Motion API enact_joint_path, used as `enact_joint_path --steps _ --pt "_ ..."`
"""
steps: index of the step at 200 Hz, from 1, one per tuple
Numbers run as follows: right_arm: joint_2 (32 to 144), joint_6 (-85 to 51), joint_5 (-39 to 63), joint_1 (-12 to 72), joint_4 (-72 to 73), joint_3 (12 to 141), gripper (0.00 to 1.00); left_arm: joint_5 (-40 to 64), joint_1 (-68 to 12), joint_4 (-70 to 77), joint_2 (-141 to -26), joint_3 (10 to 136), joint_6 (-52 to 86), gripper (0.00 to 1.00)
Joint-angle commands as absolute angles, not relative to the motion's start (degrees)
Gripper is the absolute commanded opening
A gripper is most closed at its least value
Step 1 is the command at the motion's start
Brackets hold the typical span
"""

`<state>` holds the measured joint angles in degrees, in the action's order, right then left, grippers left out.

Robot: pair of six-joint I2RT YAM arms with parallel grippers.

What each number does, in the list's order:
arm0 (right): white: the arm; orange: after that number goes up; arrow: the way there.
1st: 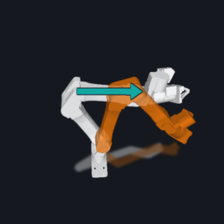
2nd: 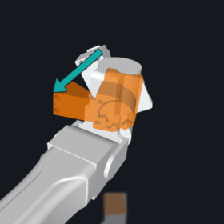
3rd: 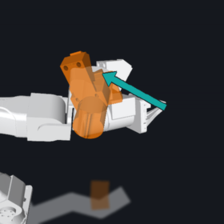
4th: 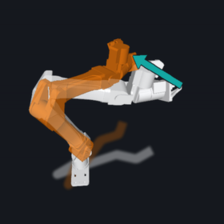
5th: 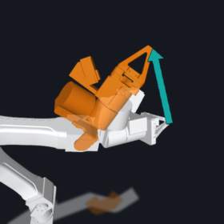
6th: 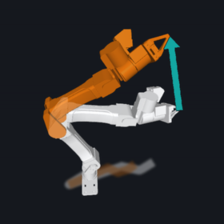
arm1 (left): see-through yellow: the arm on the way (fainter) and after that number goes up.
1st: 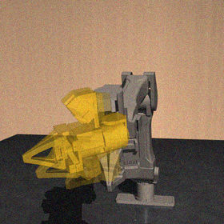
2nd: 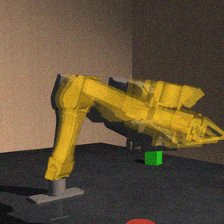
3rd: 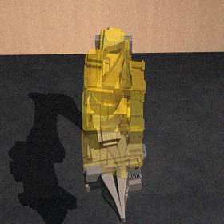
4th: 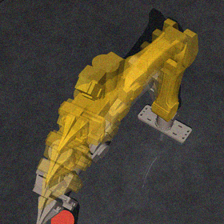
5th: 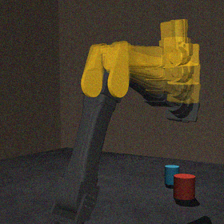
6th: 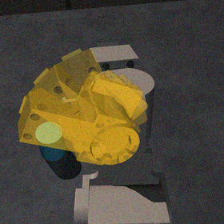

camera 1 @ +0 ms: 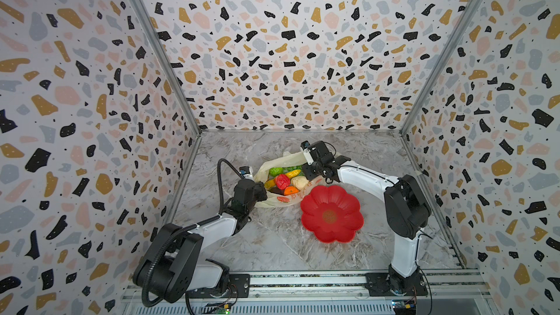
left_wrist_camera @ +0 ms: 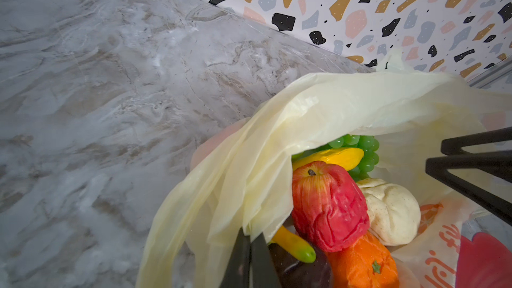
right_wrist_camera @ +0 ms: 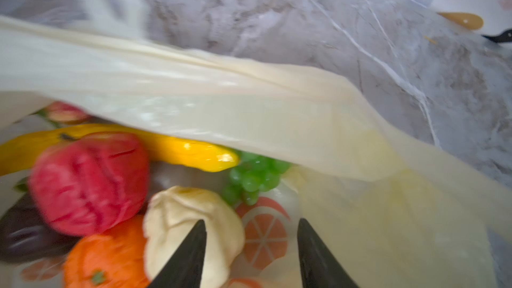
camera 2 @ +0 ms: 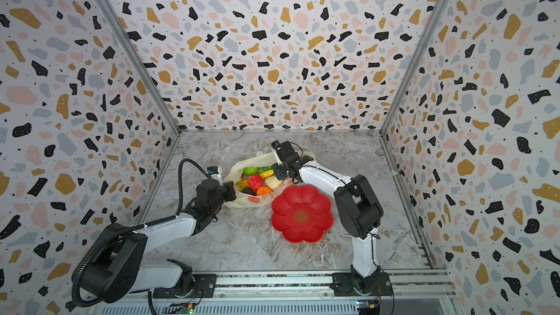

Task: Take fruits out of the plastic bag
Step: Pick up the fruit from the plastic bag.

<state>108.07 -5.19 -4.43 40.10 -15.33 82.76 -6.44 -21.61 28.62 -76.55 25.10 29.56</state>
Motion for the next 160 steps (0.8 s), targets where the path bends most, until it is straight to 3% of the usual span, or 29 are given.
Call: enact_joint_path --steps 1,39,160 --pt "103.7 -1.2 -3.3 42.8 -15.3 81.5 0.60 -5.3 -21.9 27.1 -76.4 26.1 30.5 0.05" --pt "105.9 0.4 1.2 44.2 -15.4 83.2 0.70 -6.9 -21.9 26.0 -76.8 26.2 32.2 0.06" --pt "121.5 4.0 2.5 47.4 -20.7 97.3 0.78 -8.0 -21.9 28.0 -77.7 25.7 32.5 0.06"
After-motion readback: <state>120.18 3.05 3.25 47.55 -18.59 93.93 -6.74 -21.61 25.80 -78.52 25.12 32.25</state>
